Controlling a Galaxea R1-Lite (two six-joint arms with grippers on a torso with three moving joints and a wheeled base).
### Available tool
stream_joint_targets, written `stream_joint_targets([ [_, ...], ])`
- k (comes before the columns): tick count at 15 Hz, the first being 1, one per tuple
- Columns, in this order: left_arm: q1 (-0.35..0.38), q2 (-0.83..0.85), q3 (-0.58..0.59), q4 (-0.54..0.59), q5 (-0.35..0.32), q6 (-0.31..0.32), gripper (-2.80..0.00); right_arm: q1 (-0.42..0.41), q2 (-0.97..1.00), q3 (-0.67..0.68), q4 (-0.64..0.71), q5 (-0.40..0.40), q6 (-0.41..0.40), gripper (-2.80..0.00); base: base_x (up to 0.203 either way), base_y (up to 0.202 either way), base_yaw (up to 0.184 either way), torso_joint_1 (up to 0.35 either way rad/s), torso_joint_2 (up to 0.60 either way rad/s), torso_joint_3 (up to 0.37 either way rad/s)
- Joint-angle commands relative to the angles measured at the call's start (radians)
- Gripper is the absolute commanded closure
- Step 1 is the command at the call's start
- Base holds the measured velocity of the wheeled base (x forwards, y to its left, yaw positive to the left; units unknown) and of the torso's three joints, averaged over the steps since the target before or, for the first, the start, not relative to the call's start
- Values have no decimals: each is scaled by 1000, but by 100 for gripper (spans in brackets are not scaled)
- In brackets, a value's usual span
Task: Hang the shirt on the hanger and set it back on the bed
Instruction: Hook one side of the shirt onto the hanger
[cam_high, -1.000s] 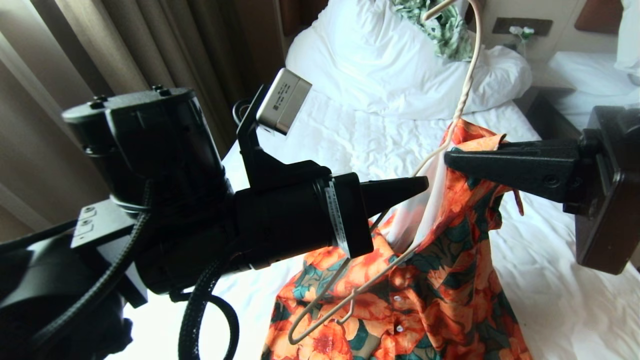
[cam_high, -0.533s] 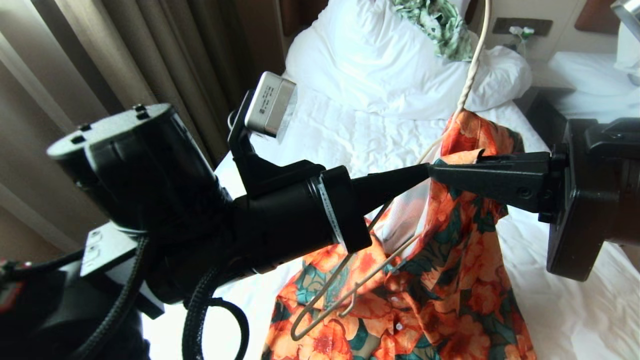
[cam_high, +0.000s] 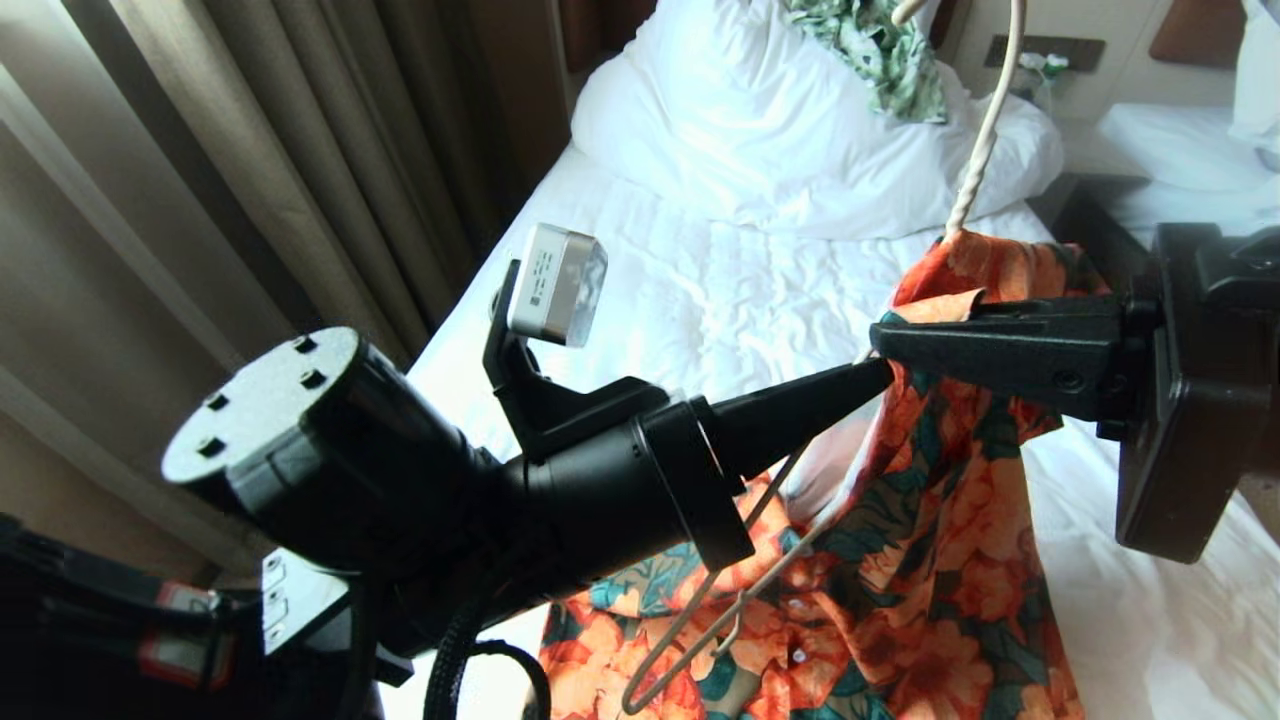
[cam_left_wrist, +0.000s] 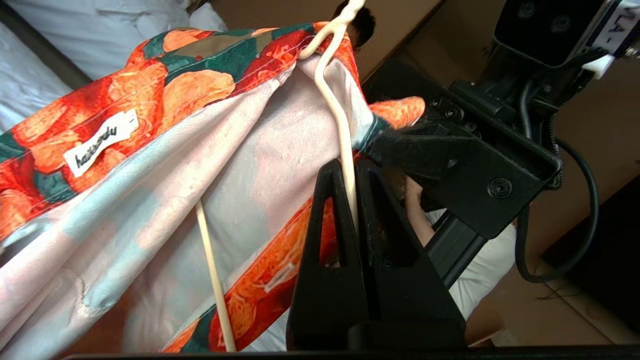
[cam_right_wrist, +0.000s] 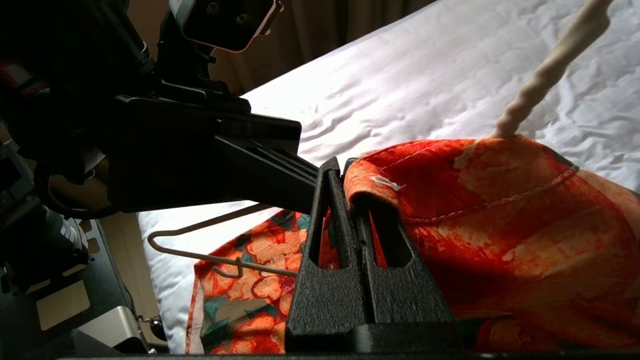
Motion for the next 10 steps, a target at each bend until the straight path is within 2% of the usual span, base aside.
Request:
stream_joint_targets([
  [1,-6,33,13,-53,-4,-16,0,0,-8,1,25,-2,-2,-280,0,0,0,0,0,0],
  [5,-8,22,3,-60,-4,-40,0,3,-25,-10,147,-25,5,-280,0,0,0,0,0,0],
  [10,-4,-17,-1,-59,-3,-40,0,17,-70,-82,416,-39,137,-280,0,0,0,0,0,0],
])
